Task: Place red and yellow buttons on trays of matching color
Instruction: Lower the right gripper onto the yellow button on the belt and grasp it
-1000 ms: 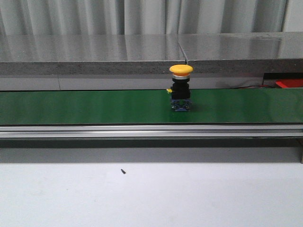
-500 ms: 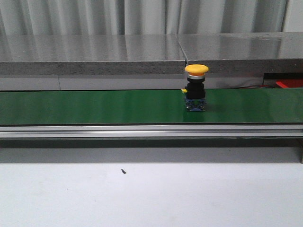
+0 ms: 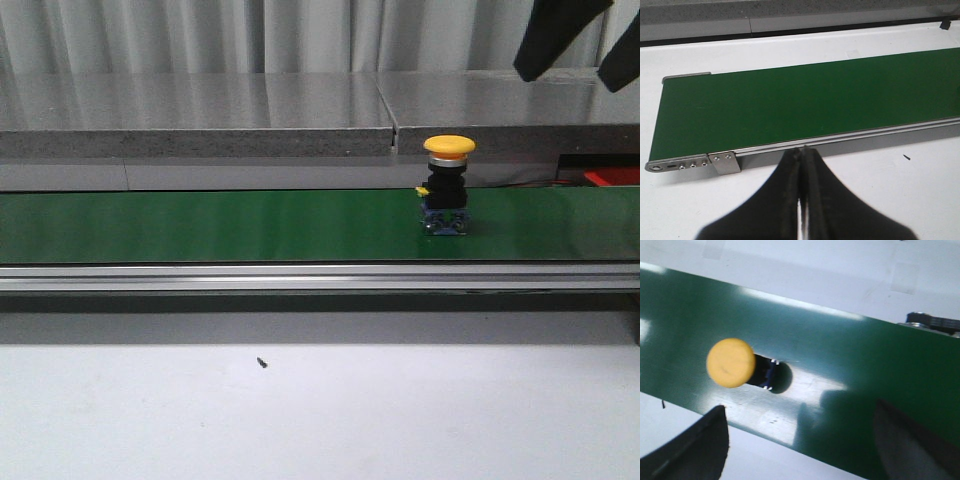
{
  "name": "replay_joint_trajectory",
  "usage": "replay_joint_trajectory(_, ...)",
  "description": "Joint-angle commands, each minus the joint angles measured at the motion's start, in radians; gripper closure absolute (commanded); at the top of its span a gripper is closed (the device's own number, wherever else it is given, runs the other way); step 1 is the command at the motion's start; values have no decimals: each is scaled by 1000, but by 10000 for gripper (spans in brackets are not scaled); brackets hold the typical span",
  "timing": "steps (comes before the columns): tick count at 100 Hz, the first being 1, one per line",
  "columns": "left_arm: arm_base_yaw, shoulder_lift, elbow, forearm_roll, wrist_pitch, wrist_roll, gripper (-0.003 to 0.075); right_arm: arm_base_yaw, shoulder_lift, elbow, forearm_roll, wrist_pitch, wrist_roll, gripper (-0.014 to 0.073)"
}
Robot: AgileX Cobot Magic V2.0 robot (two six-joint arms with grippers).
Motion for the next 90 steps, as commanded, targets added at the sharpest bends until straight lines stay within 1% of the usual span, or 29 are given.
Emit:
replay_joint_trajectory(1, -7, 0, -27, -11, -66, 1, 738, 21, -3, -24, 23, -28, -14, 2)
replay_joint_trajectory(19, -7, 0, -27, -11, -66, 1, 738, 36, 45, -26, 65, -28, -15, 2)
replay_joint_trajectory(34, -7, 0, -27, -11, -66, 1, 738, 36, 89, -26, 117, -30, -51, 2)
replay_joint_trajectory(61, -7, 0, -27, -11, -66, 1, 738, 36, 165, -26, 135, -122, -69, 10)
replay_joint_trajectory(66, -7, 0, -27, -11, -66, 1, 738, 36, 177, -26, 136, -132, -69, 41)
replay_joint_trajectory(71, -7, 0, -27, -11, -66, 1, 738, 36, 185, -26, 139, -139, -69, 102)
replay_joint_trajectory(83, -7, 0, -27, -11, -66, 1, 738, 36, 184, -26, 139, -150, -69, 329)
replay_joint_trajectory(90, -7, 0, -27, -11, -66, 1, 738, 36, 182, -26, 139, -156, -69, 417)
